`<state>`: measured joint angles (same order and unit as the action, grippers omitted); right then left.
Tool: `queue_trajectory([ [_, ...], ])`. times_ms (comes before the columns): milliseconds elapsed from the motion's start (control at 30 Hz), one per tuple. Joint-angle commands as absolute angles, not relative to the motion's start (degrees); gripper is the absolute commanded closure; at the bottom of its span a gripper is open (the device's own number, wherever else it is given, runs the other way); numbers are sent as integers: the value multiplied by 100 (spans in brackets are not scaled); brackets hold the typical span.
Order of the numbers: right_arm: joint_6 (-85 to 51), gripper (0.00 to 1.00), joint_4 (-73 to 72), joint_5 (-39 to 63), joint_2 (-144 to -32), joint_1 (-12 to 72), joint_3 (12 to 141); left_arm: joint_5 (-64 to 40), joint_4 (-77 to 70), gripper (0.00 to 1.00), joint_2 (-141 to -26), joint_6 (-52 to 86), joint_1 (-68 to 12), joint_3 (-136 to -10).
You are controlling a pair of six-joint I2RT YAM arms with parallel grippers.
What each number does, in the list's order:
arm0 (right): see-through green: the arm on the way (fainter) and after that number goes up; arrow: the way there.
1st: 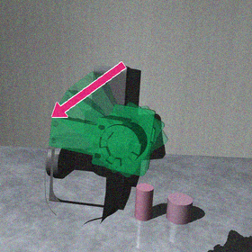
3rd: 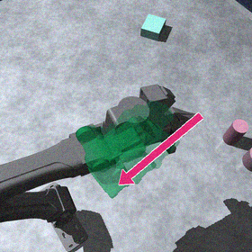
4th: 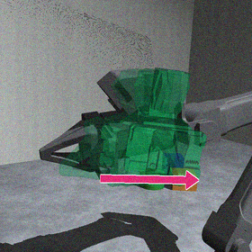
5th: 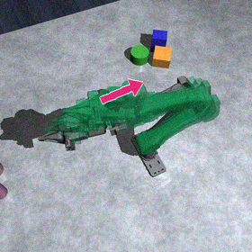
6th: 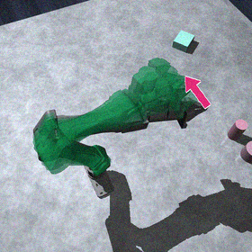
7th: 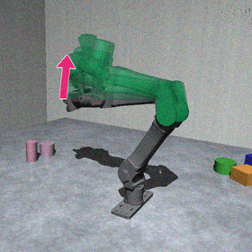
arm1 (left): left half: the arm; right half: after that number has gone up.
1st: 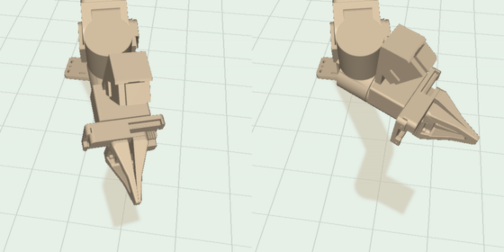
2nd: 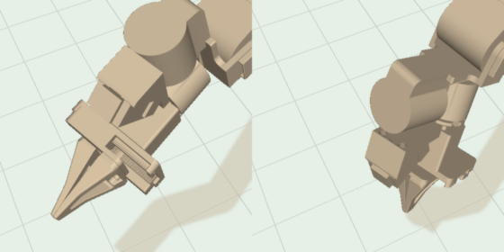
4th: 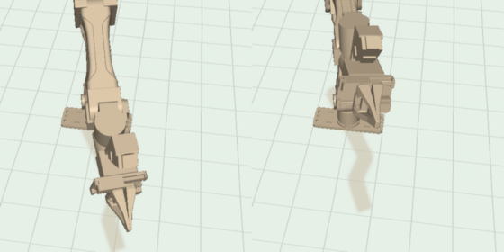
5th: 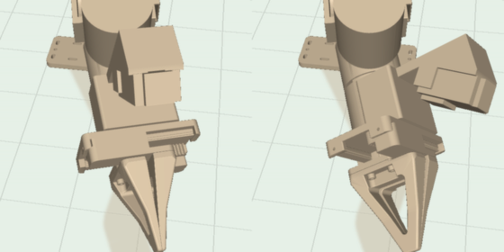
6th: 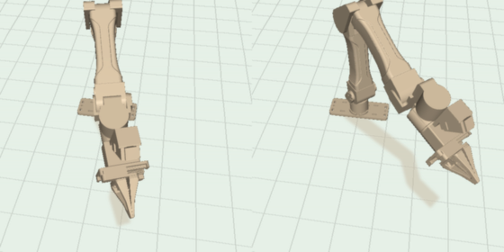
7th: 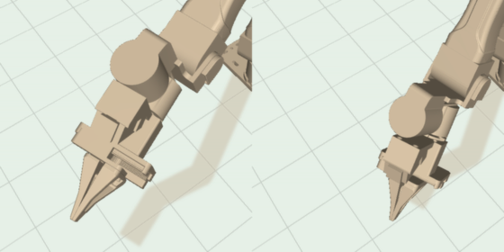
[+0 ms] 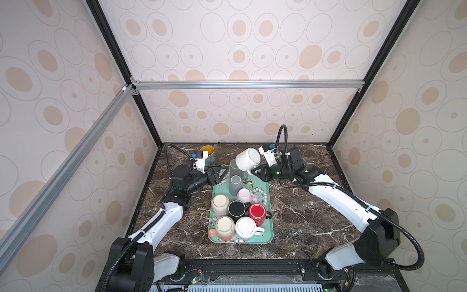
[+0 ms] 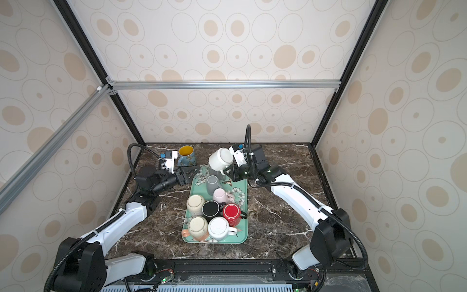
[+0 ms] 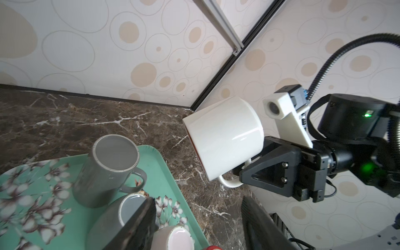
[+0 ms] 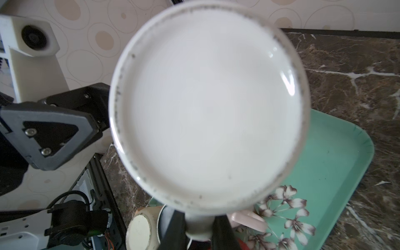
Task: Turn the mug right side up
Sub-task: Pick up the mug from the tray, then place the mug at the top-left of the table.
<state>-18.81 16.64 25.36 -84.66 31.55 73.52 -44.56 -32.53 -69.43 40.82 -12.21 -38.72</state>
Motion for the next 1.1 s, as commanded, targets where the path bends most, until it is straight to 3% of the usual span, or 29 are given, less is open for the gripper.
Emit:
queue_trajectory([
  [0, -2419, 99, 726, 3094, -8221, 3173, 7323, -4789, -4222, 34, -6882, 4487, -1169, -3761],
  [500, -3597, 99, -603, 3966, -8092, 3280, 6803, -5555, -7095, 33, -7568, 6451, -1165, -3584],
  [833, -3715, 99, -756, 4121, -8259, 3515, 6855, -5769, -7910, 36, -7919, 7106, -1366, -3724],
  [933, -3761, 99, -765, 4115, -8322, 3545, 6851, -5864, -8070, 42, -7944, 7243, -1412, -3772],
  [1067, -3840, 98, -791, 4121, -8381, 3560, 6853, -6027, -8283, 69, -7974, 7494, -1418, -3840],
])
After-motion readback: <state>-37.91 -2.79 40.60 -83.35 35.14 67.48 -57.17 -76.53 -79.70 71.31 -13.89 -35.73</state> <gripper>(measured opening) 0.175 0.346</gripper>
